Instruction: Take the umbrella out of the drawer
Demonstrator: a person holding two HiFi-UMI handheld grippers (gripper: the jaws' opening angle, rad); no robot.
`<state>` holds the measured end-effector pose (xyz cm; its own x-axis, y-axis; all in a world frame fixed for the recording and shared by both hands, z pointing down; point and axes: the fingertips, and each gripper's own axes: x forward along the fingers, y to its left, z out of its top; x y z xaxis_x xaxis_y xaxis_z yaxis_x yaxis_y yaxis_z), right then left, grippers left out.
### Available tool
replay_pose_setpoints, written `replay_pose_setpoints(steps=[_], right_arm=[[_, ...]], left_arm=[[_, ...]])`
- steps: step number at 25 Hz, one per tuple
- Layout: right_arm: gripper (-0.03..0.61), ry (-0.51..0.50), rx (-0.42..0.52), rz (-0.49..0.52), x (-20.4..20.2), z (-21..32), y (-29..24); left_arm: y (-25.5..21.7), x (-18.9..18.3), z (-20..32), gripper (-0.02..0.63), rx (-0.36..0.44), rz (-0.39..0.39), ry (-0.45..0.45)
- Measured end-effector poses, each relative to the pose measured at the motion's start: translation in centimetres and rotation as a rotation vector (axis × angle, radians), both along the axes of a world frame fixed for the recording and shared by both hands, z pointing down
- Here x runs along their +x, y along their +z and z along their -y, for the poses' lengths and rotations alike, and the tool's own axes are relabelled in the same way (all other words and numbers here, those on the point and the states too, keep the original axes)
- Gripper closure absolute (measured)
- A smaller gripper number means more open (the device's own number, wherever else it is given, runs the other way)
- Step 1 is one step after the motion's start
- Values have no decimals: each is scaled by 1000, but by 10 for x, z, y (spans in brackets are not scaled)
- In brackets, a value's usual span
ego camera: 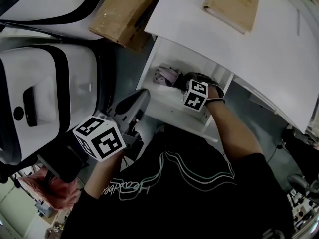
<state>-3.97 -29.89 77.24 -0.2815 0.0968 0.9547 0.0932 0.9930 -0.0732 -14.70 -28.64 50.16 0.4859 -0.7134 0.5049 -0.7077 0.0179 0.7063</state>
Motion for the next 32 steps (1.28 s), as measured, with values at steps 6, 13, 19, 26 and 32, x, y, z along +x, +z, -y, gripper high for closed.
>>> replay_pose_setpoints(steps=[6,13,19,26,32], right_arm=[[362,21,11,-20,2,-1,-3],[370,55,35,-25,3,-4,-6],[371,79,66,-16,3,-7,-25],[371,168,134,36,13,-14,-82],[371,262,206,133,18,-37,-163]], left_arm=[[0,1,-10,594,-7,-6,1],[1,1,-24,594,-13,-10,8],[-2,2,-35,594,15,-8,26],[-23,14,-60,594,62,-22,69],[-50,21,-98,594,103,-9,109]])
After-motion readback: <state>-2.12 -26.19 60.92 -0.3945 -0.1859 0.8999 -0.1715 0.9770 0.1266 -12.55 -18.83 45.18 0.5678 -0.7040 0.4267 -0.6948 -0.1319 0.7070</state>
